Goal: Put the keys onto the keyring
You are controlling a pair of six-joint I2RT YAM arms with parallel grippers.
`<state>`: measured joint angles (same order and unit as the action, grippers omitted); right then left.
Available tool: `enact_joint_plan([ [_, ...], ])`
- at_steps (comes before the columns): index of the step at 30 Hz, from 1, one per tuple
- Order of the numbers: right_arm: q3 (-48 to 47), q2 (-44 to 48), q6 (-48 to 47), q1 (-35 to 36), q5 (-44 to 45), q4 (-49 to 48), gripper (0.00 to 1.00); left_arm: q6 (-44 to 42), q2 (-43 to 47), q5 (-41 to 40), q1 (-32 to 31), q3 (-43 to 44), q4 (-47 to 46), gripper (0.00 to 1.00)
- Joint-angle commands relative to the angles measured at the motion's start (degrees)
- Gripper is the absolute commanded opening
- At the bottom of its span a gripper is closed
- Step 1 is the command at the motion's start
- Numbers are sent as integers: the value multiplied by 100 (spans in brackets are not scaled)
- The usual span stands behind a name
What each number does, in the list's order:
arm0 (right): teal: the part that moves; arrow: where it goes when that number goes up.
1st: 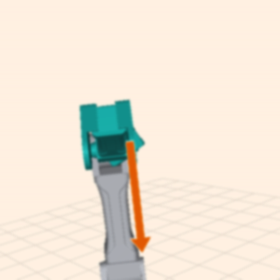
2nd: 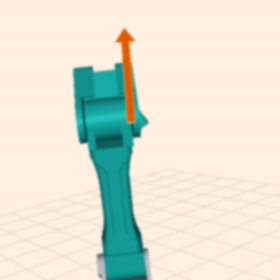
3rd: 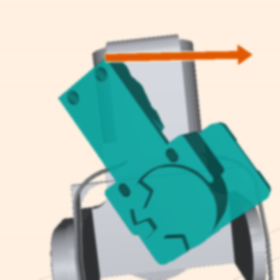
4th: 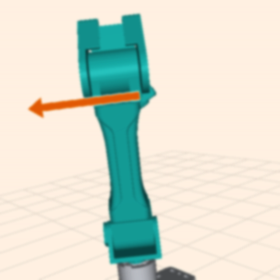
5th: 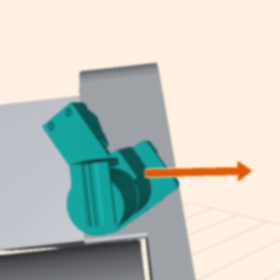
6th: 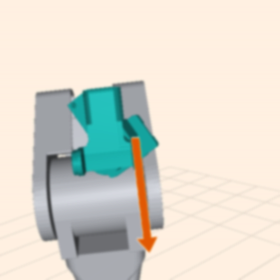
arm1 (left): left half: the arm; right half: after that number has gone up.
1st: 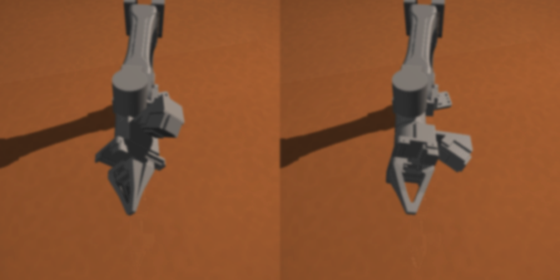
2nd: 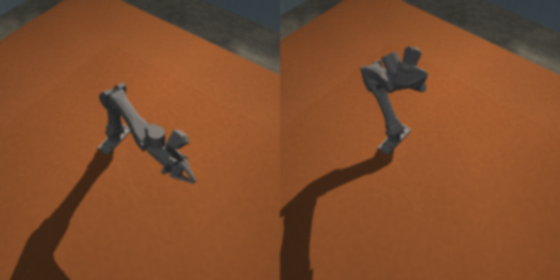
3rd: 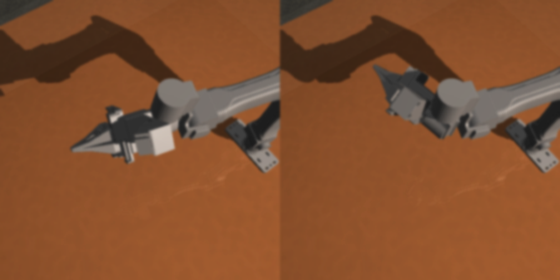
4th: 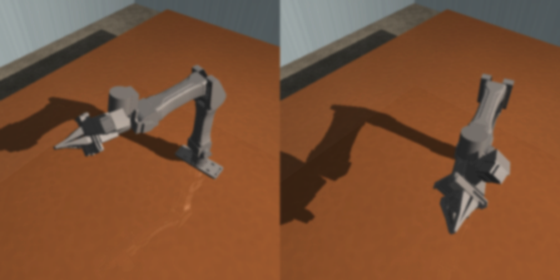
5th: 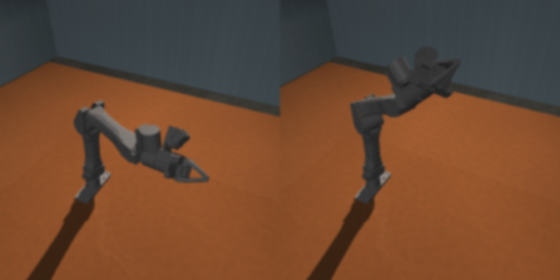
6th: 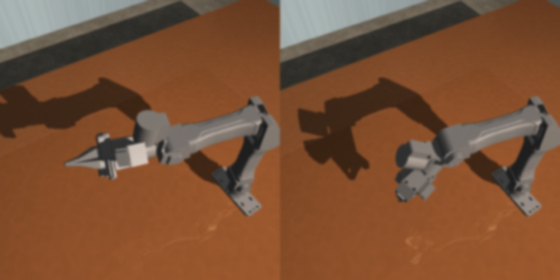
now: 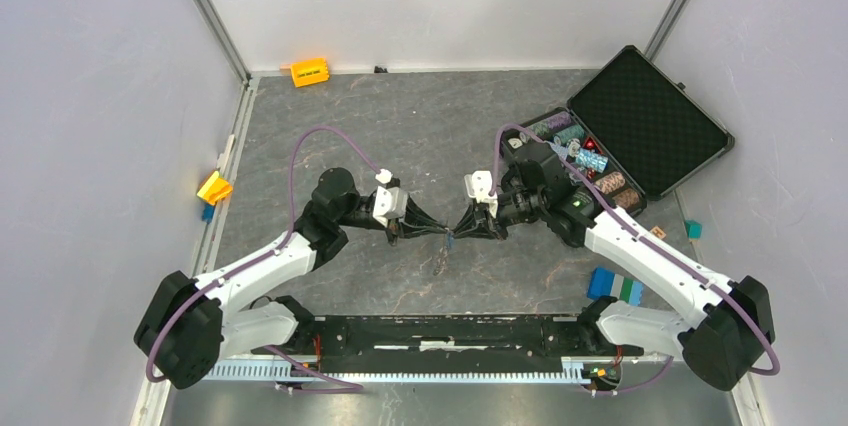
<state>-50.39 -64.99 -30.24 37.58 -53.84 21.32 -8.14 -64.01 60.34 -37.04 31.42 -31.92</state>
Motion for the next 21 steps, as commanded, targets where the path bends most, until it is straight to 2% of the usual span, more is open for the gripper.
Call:
enact_joint_plan([
  [1,-128,-48,72,-23,-78,-198,13,173,144,309,21,-60,-495,2],
  [10,-59,-111,149,-23,-101,-303,0,150,173,637,20,-163,-807,2],
  [21,-158,-354,264,45,-416,-383,0,129,135,778,8,-180,-903,2],
])
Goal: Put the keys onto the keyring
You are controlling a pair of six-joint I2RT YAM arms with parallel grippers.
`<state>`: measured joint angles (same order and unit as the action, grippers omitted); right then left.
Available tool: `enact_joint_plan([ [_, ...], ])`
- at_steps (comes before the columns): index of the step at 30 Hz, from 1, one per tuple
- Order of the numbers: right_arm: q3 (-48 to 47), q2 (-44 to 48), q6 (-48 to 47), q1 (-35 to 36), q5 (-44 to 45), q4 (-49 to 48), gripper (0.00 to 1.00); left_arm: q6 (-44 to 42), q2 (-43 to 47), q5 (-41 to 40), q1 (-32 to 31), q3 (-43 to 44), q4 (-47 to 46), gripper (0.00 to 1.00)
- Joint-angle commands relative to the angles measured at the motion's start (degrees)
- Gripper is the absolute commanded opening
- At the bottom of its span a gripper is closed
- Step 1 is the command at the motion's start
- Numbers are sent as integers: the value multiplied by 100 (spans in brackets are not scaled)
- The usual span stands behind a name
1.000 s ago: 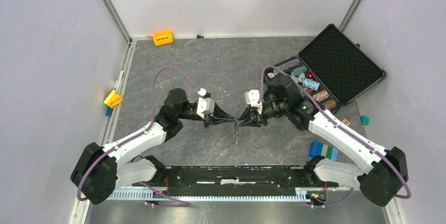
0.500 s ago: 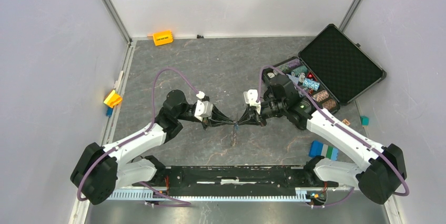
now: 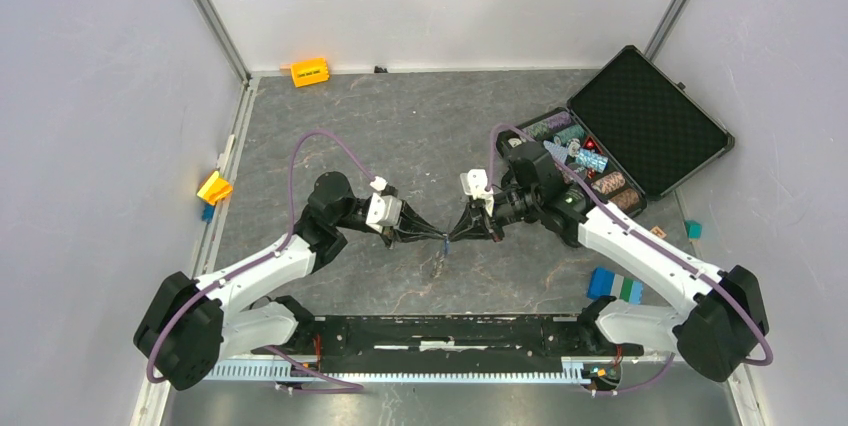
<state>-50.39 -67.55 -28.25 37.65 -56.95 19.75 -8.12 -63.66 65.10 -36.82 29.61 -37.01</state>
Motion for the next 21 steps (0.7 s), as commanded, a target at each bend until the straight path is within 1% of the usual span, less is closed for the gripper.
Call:
enact_joint_plan([
  [1,-179,-121,65,59,-106,-213,0,129,94,308,-10,-1,-395,2],
  [4,-233,-158,39,93,-106,-162,0,130,92,310,-10,-1,-393,2],
  [8,-247,-109,-80,102,-27,-51,9,127,124,294,-10,-24,-381,2],
  [10,-252,-24,-160,98,87,-3,18,131,129,277,-16,-34,-368,2],
  [13,-261,166,-317,92,234,106,29,240,135,201,-10,-26,-375,2],
  [14,-256,235,-389,92,277,129,35,291,134,175,-4,-25,-401,2],
  [16,-244,434,-508,88,379,170,42,486,108,104,-2,-33,-545,2],
  [21,-268,655,-519,91,410,125,44,1151,-21,-117,-2,-86,-1182,2],
])
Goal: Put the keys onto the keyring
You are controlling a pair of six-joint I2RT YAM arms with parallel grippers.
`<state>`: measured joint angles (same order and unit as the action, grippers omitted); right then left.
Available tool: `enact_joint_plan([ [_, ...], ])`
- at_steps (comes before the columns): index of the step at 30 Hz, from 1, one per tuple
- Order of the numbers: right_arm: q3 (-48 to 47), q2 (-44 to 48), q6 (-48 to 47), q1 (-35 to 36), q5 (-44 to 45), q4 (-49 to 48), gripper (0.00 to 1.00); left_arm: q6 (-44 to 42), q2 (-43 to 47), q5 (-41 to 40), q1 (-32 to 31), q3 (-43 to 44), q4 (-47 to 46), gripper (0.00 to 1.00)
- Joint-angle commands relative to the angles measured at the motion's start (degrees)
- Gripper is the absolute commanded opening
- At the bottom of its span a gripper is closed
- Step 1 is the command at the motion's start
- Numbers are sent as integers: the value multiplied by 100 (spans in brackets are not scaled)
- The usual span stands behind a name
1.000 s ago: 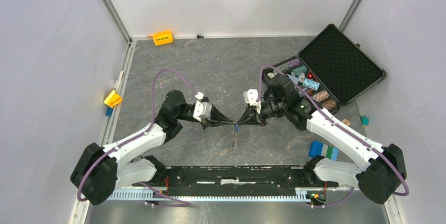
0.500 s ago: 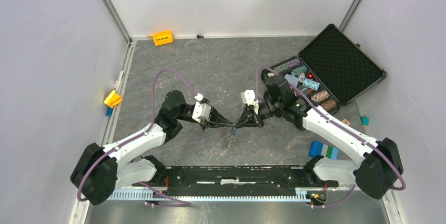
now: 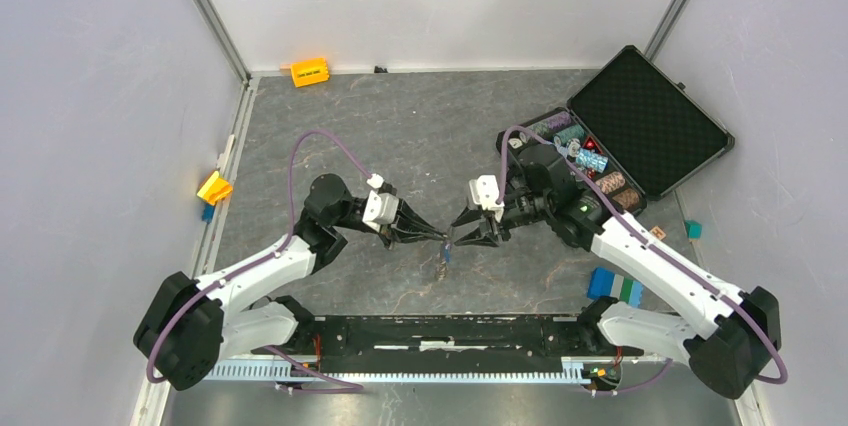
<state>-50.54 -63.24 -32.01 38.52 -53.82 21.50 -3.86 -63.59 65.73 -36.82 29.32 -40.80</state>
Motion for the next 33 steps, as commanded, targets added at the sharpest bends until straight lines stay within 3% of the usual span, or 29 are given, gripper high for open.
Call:
enact_joint_plan([
  [1,-270,222,-131,0,108,-56,45,781,-64,-213,-3,-72,-889,2],
  [9,-307,200,120,1,66,-233,44,922,-179,-429,-1,-52,-948,2],
  [20,-193,76,405,6,-76,-495,26,975,-224,-553,2,-39,-939,2],
  [30,-43,57,511,1,-85,-664,23,1025,-233,-592,8,-42,-995,2],
  [33,-34,66,505,6,-42,-673,17,1084,-242,-597,7,-58,-1062,2],
])
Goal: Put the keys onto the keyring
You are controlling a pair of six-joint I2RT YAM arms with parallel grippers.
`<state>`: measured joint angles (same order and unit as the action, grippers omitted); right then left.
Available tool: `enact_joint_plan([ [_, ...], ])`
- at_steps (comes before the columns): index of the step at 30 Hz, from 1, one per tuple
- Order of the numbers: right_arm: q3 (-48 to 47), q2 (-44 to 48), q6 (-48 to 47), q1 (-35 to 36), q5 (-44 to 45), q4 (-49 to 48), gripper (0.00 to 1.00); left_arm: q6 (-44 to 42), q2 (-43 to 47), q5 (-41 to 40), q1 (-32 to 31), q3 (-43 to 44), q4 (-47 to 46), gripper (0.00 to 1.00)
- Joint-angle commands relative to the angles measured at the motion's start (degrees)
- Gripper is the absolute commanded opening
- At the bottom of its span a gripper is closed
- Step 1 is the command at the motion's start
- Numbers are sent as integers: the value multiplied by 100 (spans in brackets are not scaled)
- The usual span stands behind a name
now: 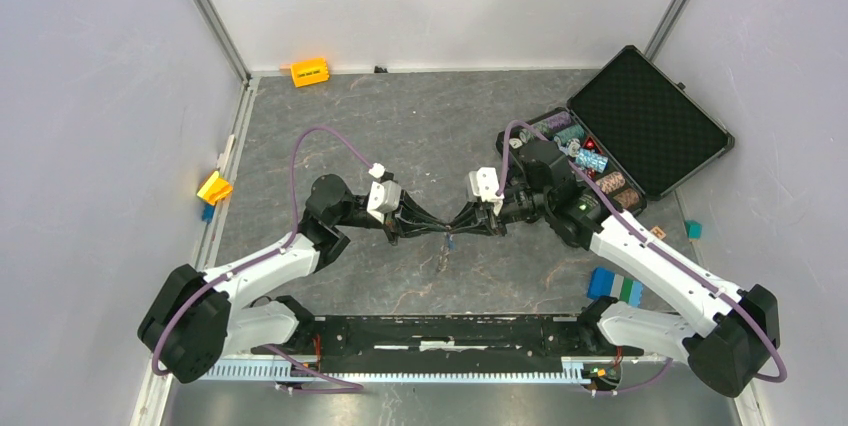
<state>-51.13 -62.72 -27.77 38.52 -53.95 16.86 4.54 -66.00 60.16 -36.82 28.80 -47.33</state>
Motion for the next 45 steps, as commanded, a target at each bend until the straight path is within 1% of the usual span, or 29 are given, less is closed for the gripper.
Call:
enact_joint_plan([
  [1,25,23,71,4,-8,-209,13,257,-2,-39,8,-6,-422,2],
  [2,24,34,61,5,37,-203,5,260,-1,-40,2,-8,-426,2],
  [3,9,42,57,3,98,-194,0,258,-3,-40,16,-15,-426,2],
  [7,-141,88,-75,5,464,-5,0,187,-1,-21,25,-35,-381,2],
  [9,-288,94,-228,75,750,222,0,-58,23,25,26,13,-110,2],
  [10,-353,90,-319,150,933,319,0,-261,61,37,23,67,170,5],
  [11,-421,81,-406,226,1114,427,0,-422,89,33,25,129,513,11],
  [12,-470,72,-488,342,1319,518,0,-817,135,8,24,231,863,16],
  [13,-528,42,-546,425,1508,615,0,-1055,179,-127,23,367,1399,23],
  [15,-615,-23,-660,550,1785,766,0,-1478,229,-403,21,645,2179,31],
  [17,-705,-103,-766,682,2067,919,0,-1867,257,-574,26,871,2846,37],
  [20,-799,-209,-845,880,2499,1046,0,-2136,254,-785,25,995,3167,42],
  [23,-897,-333,-867,1013,2782,1123,0,-2237,162,-933,25,1061,3292,42],
  [30,-1020,-467,-797,1067,3021,1144,0,-2361,121,-871,17,1092,3458,34],
  [39,-1080,-542,-718,1087,2996,1117,0,-2369,50,-743,8,1102,3477,26],
  [45,-1077,-550,-711,1087,2939,1121,0,-2264,-32,-725,-1,1140,3337,25],
])
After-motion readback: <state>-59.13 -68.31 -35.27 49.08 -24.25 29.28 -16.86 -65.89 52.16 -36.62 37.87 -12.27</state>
